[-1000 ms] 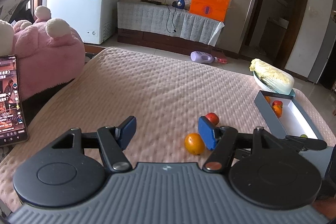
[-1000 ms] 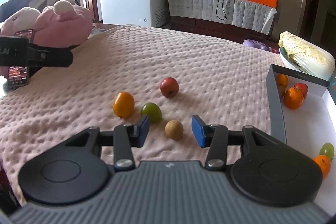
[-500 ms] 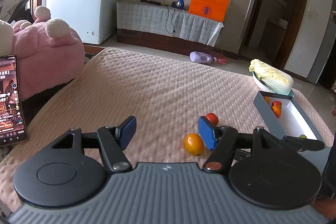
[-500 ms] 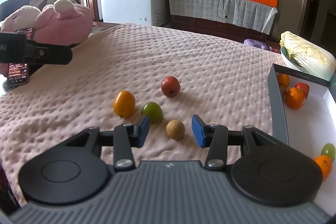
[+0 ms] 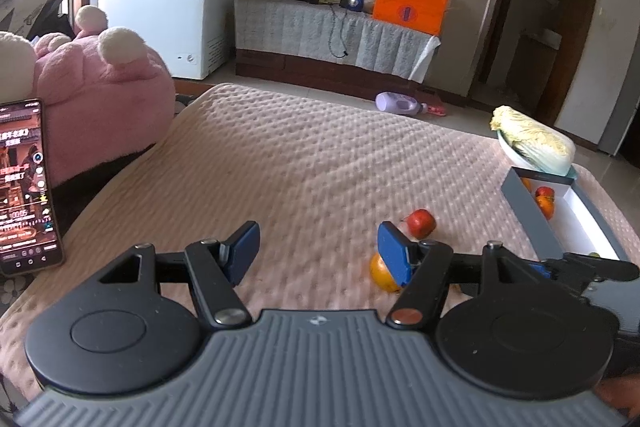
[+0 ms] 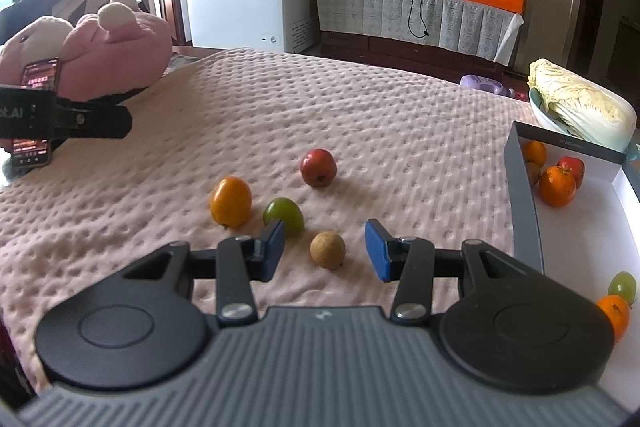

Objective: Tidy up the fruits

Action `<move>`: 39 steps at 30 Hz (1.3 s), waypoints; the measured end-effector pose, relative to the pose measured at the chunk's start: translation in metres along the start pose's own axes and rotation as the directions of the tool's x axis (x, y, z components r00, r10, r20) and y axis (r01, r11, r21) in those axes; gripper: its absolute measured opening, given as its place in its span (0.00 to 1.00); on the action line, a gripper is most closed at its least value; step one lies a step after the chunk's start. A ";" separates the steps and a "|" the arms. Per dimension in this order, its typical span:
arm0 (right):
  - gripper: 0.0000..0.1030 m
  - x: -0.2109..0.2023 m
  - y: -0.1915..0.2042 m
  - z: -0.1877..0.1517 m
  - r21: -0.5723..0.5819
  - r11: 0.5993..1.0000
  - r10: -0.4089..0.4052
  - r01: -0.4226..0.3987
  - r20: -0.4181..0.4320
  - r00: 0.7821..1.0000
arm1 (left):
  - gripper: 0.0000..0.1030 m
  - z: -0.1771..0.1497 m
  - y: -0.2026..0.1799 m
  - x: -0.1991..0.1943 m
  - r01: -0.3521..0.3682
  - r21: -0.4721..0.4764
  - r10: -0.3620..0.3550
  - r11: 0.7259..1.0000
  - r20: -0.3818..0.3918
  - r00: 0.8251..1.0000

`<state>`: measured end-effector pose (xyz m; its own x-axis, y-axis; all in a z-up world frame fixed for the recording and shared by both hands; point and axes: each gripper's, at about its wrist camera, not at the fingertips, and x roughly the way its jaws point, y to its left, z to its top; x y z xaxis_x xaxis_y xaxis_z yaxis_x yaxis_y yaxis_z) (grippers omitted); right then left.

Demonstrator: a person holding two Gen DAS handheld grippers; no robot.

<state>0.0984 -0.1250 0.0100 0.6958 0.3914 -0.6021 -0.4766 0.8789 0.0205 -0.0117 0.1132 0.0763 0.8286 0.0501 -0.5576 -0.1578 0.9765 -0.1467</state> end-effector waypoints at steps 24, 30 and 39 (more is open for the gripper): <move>0.44 0.028 0.005 -0.005 -0.011 0.999 -0.036 0.035 -0.065 0.997 | 0.68 -0.011 -0.033 0.054 0.082 0.078 -0.074 0.994 -0.104 0.992; 0.34 0.030 0.004 -0.004 -0.005 0.999 -0.032 0.032 -0.062 0.998 | 0.64 -0.016 -0.044 0.066 0.090 0.096 -0.077 0.991 -0.129 0.989; 0.25 0.025 0.000 -0.004 -0.005 0.999 -0.040 0.040 -0.068 0.997 | 0.61 -0.019 -0.049 0.081 0.072 0.082 -0.058 0.994 -0.162 0.985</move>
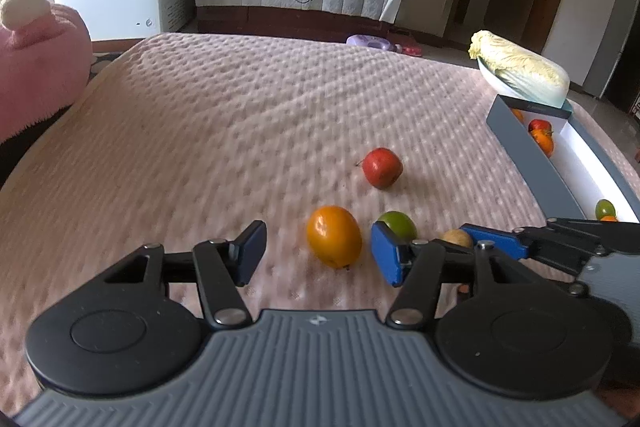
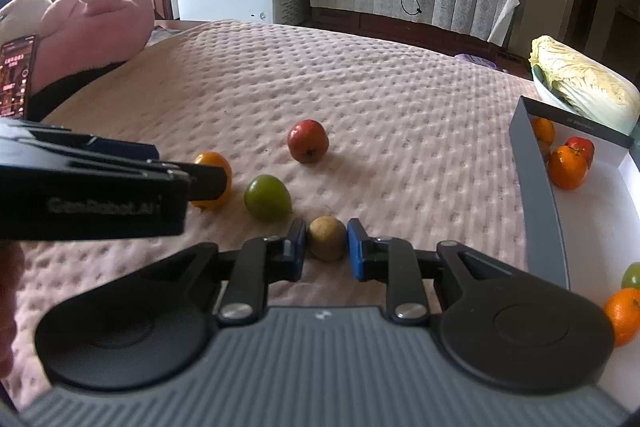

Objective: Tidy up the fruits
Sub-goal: 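Close the right gripper on the brown kiwi while the left gripper closes on the large orange, then carry the orange with the left tool while the right tool carries the kiwi over the grey box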

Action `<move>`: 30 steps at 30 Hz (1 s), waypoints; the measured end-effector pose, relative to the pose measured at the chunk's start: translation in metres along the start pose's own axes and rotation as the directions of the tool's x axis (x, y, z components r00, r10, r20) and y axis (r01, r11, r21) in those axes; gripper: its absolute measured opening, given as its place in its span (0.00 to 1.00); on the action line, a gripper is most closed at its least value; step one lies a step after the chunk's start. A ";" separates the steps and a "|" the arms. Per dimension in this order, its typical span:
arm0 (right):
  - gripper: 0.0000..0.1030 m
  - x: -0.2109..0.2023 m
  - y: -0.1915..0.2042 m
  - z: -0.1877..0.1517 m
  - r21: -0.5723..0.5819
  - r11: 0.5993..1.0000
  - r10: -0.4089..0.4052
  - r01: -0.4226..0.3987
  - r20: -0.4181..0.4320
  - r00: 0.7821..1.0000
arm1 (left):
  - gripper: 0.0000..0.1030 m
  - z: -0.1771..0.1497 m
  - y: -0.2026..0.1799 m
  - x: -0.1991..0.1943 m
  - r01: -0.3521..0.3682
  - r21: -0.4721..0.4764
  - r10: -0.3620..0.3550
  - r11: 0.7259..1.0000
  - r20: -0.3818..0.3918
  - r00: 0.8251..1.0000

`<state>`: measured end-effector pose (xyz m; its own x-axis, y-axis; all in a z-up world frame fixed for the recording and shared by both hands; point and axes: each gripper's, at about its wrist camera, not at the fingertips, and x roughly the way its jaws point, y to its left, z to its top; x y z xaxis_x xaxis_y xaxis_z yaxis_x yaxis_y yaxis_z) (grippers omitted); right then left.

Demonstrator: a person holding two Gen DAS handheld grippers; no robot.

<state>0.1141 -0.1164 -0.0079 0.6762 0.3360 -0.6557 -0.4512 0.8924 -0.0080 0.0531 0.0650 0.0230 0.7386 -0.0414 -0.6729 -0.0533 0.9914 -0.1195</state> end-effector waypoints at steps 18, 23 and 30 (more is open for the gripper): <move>0.25 -0.039 -0.024 -0.001 0.024 0.999 0.042 -0.043 0.039 0.998 | 0.54 0.000 -0.007 0.022 -0.046 -0.025 0.046 0.999 -0.023 0.999; 0.24 -0.043 -0.026 -0.001 0.025 0.998 0.054 -0.055 0.043 0.998 | 0.53 -0.001 -0.011 0.024 -0.064 -0.004 0.064 0.998 -0.018 0.998; 0.25 -0.047 -0.029 0.001 0.031 0.997 0.064 -0.066 0.052 0.997 | 0.36 -0.002 -0.016 0.022 -0.076 0.017 0.076 0.997 -0.015 0.997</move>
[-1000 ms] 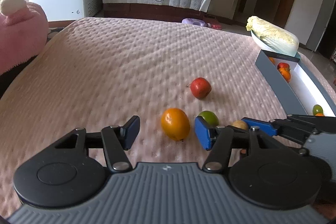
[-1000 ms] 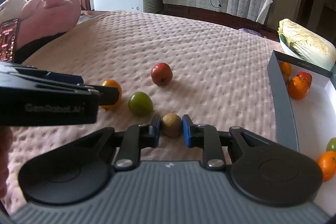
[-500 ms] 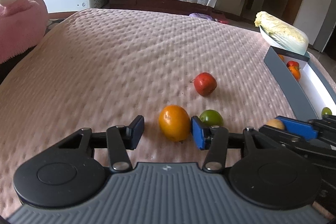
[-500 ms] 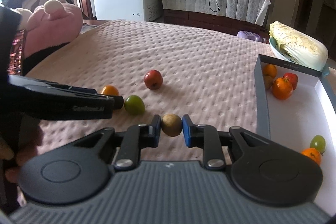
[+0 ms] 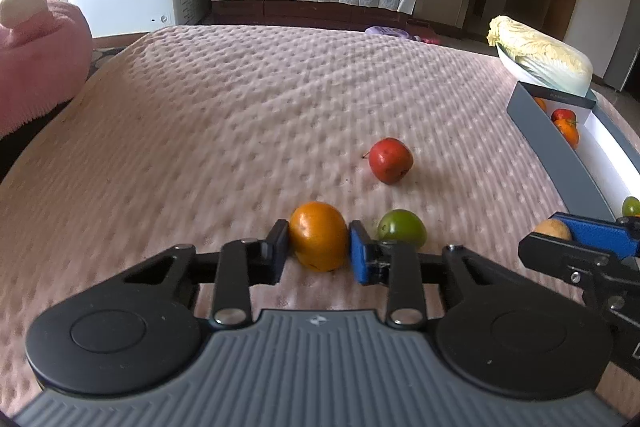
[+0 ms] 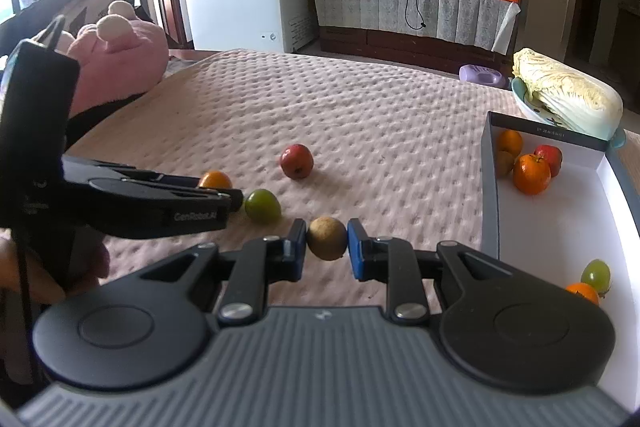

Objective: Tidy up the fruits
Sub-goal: 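Carry the orange with the left tool while the right tool carries the kiwi over the grey box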

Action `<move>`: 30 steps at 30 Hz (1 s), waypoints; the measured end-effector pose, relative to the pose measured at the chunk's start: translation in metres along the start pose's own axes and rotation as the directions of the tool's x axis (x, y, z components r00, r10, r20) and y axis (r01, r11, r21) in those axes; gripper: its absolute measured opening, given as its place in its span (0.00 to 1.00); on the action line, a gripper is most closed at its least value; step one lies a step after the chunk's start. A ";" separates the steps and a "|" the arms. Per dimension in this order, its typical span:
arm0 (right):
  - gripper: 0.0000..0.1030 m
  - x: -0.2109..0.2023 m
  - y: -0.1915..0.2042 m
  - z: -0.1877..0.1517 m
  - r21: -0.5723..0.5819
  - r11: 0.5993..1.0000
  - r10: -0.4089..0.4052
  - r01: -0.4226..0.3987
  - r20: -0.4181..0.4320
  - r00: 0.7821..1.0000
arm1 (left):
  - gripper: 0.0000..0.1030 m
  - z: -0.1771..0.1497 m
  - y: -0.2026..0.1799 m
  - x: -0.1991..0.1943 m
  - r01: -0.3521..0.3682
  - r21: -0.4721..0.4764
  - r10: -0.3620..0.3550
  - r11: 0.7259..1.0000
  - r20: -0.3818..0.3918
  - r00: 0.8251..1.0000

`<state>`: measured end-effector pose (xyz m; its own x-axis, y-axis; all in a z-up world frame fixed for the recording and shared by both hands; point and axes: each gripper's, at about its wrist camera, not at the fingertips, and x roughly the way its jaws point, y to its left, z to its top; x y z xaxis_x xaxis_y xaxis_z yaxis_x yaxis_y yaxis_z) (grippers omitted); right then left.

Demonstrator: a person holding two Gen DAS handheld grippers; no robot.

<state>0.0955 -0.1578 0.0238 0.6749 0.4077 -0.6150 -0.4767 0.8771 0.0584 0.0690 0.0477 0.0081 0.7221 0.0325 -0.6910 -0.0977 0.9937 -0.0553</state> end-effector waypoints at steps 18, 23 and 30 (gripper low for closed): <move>0.25 -0.010 0.004 0.002 -0.009 1.000 0.005 -0.005 0.017 1.000 | 0.36 0.010 0.022 -0.036 -0.004 -0.021 0.006 1.000 0.060 0.998; 0.25 -0.015 0.006 0.003 -0.014 1.000 0.013 -0.012 0.027 1.000 | 0.36 0.010 0.017 -0.042 0.006 -0.011 -0.005 1.000 0.067 0.998; 0.25 -0.028 0.003 0.003 -0.016 1.000 0.021 -0.021 0.048 0.999 | 0.36 0.013 -0.007 -0.049 0.033 0.019 -0.034 0.999 0.089 0.995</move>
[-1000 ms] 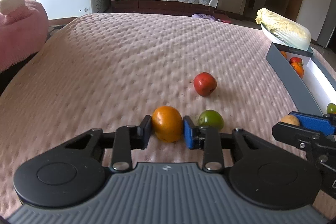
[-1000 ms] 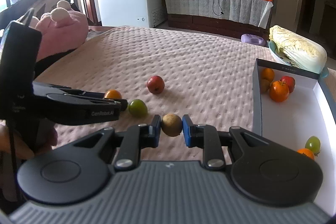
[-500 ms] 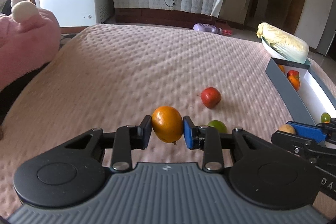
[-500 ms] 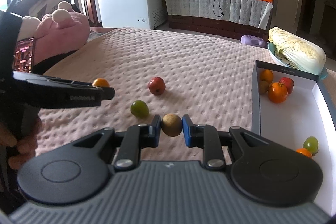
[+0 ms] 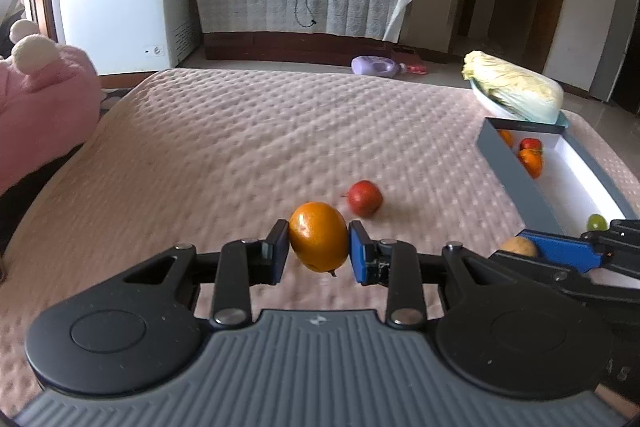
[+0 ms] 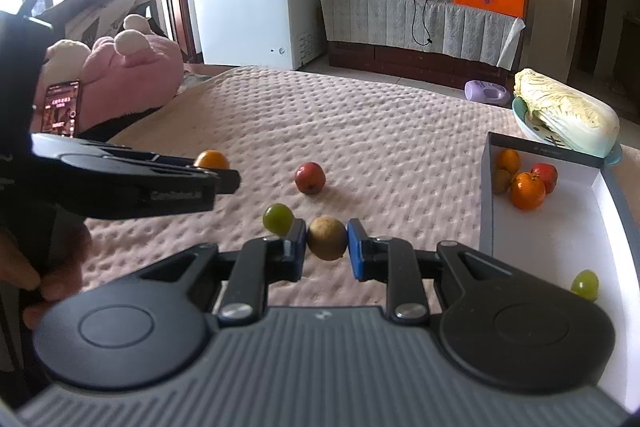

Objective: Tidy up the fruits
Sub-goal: 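Carry the orange with the left tool while the right tool carries the kiwi over the grey box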

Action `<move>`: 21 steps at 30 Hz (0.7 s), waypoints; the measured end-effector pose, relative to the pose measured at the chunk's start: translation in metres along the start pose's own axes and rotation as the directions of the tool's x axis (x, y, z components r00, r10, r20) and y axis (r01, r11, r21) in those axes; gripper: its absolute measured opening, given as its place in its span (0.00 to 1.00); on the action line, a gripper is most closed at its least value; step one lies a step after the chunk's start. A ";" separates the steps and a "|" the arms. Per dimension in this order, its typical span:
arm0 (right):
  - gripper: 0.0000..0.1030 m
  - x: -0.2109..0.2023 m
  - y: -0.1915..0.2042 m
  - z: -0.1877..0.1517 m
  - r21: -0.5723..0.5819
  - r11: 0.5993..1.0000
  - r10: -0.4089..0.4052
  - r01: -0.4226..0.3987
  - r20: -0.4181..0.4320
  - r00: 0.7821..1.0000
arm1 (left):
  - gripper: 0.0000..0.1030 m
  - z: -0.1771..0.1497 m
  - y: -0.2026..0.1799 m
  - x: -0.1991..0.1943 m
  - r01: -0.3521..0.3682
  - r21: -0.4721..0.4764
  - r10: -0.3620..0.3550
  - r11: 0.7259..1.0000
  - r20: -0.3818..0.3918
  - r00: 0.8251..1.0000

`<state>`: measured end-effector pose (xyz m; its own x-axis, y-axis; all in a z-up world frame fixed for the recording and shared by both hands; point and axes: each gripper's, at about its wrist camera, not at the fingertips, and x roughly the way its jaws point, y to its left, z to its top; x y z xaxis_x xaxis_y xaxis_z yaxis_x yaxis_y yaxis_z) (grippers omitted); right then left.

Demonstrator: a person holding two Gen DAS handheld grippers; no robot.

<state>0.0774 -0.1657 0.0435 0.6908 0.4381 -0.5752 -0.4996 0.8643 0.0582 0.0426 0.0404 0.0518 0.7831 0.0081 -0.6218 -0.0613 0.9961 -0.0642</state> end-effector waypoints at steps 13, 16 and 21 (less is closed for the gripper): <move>0.25 -0.040 -0.034 -0.003 0.035 0.999 -0.025 0.023 0.055 0.998 | 0.36 0.007 -0.056 0.003 0.063 0.036 -0.063 0.997 0.025 0.998; 0.24 -0.049 -0.045 -0.005 0.046 0.998 -0.039 0.036 0.065 0.997 | 0.36 0.008 -0.071 0.003 0.085 0.044 -0.086 0.995 0.032 0.996; 0.24 -0.061 -0.063 -0.010 0.067 0.995 -0.075 0.070 0.072 0.995 | 0.36 0.009 -0.095 0.004 0.115 0.083 -0.119 0.990 0.044 0.992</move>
<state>0.0613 -0.2490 0.0673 0.7619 0.3891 -0.5178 -0.4140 0.9074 0.0726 0.0569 -0.0534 0.0624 0.8112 -0.1071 -0.5749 0.0811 0.9942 -0.0707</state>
